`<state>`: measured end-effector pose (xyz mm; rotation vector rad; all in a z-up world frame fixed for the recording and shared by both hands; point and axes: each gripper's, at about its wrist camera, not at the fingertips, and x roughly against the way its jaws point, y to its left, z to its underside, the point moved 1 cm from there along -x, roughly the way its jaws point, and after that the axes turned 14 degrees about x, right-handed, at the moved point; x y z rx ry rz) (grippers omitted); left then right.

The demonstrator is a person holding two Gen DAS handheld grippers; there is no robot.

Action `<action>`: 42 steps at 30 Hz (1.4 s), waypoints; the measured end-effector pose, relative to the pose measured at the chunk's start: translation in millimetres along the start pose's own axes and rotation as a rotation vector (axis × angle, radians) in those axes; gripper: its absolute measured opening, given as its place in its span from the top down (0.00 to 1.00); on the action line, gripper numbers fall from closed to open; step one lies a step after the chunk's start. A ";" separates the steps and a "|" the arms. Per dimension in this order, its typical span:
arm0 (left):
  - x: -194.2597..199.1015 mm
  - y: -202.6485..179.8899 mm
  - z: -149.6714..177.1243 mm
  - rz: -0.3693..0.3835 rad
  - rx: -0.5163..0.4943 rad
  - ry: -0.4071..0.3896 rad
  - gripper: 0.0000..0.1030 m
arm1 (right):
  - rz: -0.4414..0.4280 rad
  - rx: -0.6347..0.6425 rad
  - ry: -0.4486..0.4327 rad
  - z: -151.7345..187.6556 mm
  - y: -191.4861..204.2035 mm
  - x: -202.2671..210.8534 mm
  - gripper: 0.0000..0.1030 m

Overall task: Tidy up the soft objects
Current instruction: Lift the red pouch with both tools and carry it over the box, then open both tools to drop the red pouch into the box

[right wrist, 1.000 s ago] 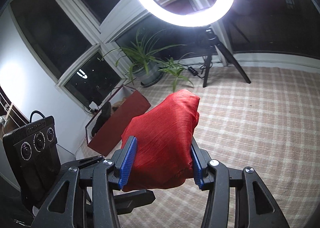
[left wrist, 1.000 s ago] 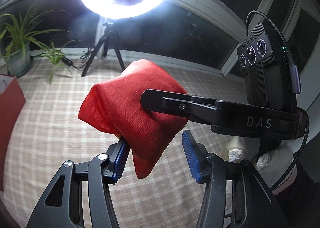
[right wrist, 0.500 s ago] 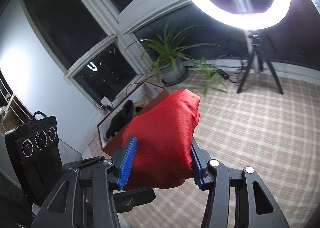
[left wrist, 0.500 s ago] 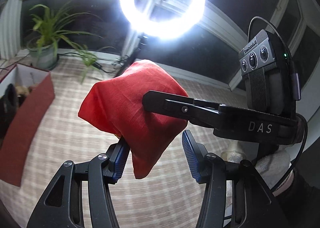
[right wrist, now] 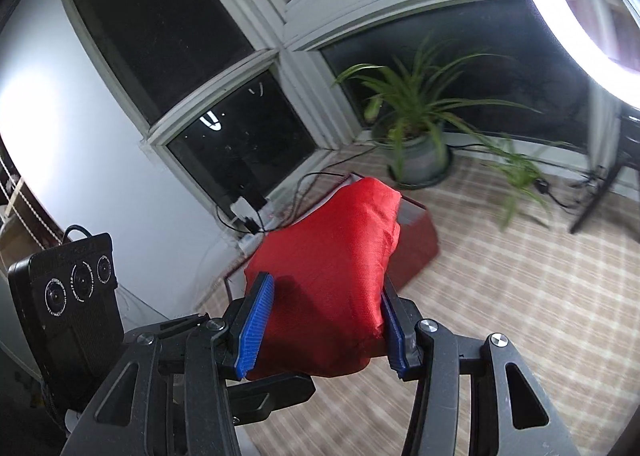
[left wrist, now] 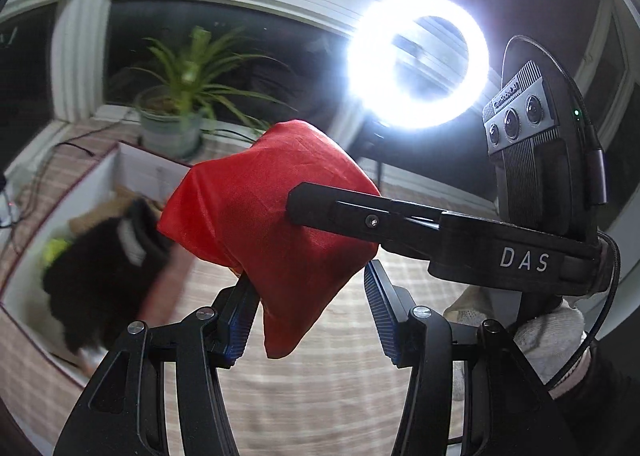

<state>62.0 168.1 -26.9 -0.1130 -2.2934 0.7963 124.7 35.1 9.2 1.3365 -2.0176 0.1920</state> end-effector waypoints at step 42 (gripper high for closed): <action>-61.1 149.0 -105.7 -0.207 0.085 0.021 0.50 | 0.106 -0.050 0.133 -84.2 -45.6 -204.5 0.49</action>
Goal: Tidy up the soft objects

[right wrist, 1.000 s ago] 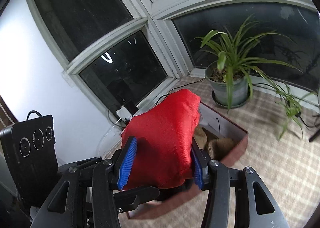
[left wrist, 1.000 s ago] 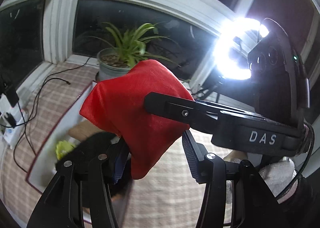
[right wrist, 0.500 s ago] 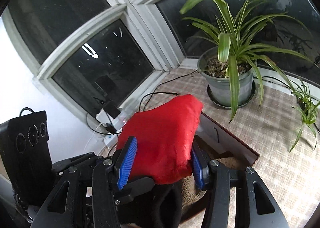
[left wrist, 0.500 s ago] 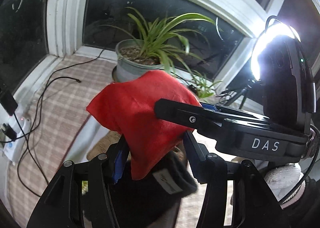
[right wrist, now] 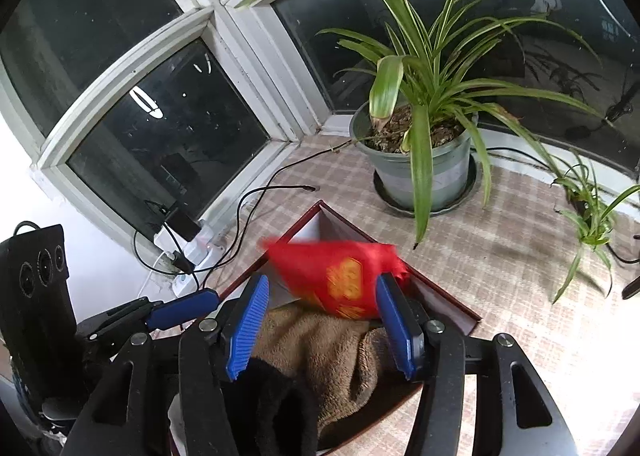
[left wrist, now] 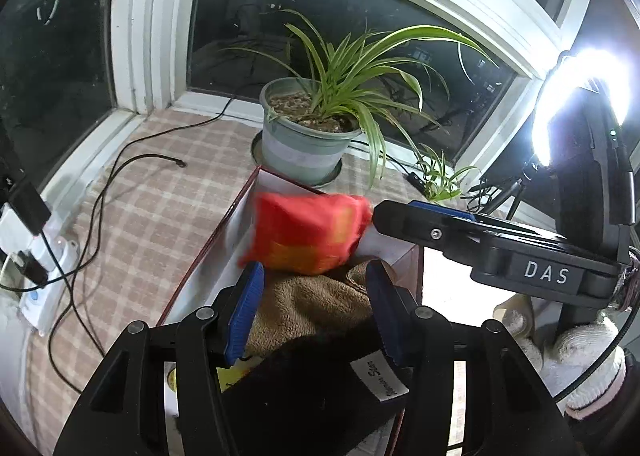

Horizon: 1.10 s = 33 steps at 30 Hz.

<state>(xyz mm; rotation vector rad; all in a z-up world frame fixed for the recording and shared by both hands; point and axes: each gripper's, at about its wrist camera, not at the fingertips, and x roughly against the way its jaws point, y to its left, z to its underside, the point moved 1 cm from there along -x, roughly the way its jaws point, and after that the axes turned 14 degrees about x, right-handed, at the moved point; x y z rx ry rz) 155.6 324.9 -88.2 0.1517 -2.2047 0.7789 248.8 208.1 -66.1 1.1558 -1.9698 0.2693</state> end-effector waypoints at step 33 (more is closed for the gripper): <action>80.0 -16.5 80.2 -0.113 -0.012 -0.070 0.22 | 0.126 0.101 -0.036 76.6 33.3 94.3 0.23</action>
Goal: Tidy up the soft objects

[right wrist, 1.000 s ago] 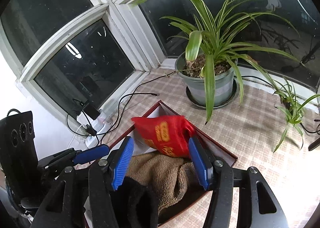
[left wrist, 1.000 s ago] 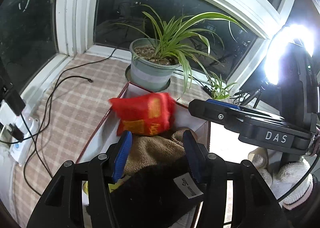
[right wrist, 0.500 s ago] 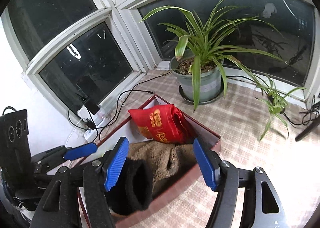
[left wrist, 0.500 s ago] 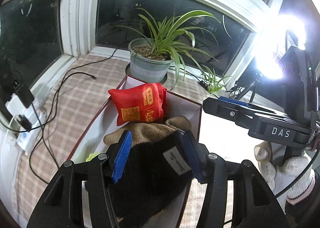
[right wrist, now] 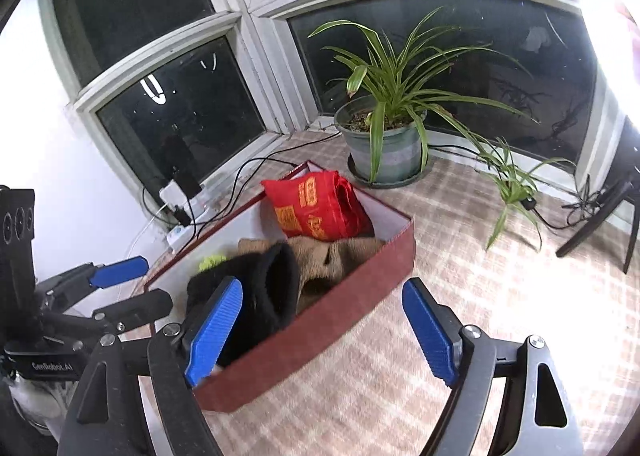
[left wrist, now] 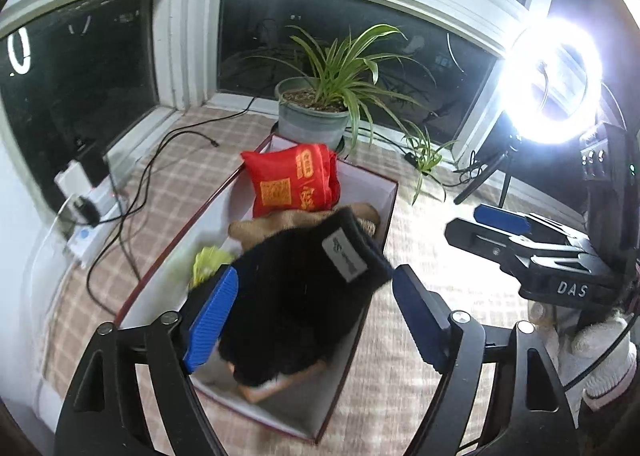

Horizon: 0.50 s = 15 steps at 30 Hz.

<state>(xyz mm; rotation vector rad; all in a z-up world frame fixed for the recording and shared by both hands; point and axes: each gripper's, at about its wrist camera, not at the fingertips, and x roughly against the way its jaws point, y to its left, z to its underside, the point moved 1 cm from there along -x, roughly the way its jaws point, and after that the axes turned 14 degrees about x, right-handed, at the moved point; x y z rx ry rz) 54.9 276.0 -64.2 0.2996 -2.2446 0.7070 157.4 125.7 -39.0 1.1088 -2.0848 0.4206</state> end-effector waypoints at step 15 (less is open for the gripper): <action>67.0 -24.8 63.9 -0.065 0.052 -0.066 0.22 | -0.007 -0.079 -0.039 70.8 8.7 70.5 0.23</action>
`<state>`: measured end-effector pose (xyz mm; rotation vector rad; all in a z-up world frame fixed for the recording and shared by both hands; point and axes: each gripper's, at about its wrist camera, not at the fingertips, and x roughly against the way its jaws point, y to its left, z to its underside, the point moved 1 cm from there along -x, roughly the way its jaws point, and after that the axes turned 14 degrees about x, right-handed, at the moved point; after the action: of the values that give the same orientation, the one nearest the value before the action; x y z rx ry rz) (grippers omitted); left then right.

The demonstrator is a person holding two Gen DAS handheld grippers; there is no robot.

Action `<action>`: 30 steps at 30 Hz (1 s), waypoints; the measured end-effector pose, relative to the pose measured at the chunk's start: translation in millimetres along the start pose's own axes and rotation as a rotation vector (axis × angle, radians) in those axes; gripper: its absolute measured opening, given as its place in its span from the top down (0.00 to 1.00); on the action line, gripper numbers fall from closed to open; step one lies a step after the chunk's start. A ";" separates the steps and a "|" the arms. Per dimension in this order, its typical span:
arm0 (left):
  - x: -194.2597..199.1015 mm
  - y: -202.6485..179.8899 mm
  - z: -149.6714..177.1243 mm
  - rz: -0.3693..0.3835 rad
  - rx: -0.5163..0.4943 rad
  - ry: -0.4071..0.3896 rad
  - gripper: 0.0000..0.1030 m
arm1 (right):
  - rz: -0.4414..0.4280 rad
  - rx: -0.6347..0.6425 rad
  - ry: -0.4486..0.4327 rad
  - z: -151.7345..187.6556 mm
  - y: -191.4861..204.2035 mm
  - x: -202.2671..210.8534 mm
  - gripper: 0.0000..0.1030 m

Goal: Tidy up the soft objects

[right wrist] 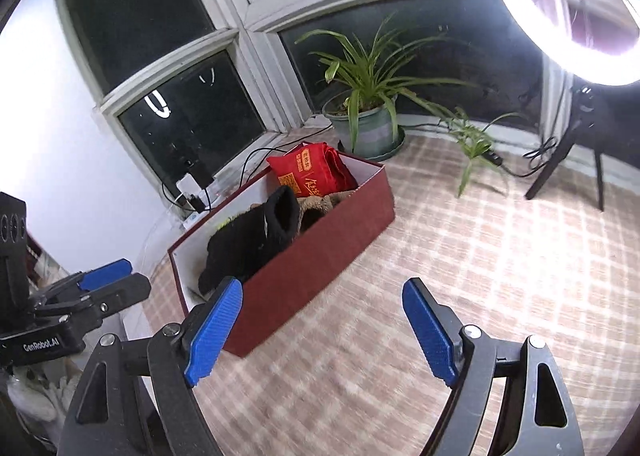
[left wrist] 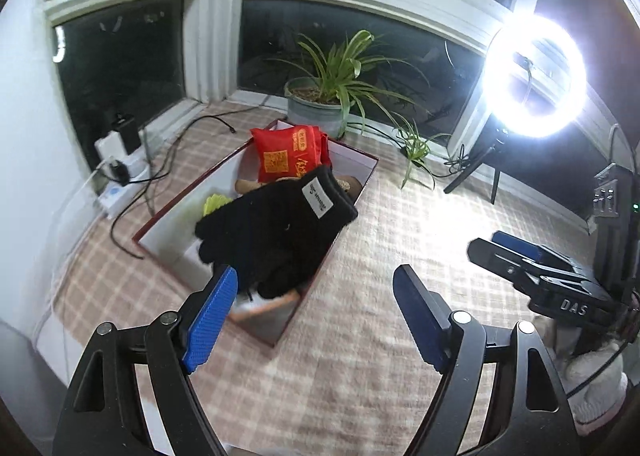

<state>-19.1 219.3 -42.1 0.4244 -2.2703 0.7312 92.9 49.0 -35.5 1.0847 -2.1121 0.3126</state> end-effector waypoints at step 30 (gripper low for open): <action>54.4 -21.3 63.7 -0.108 0.072 -0.026 0.22 | 0.098 0.106 -0.052 72.0 11.4 106.1 0.18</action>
<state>-80.2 158.8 -33.2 0.5890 -2.2315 0.7574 8.0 -44.6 -10.6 1.0618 -2.2205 0.4517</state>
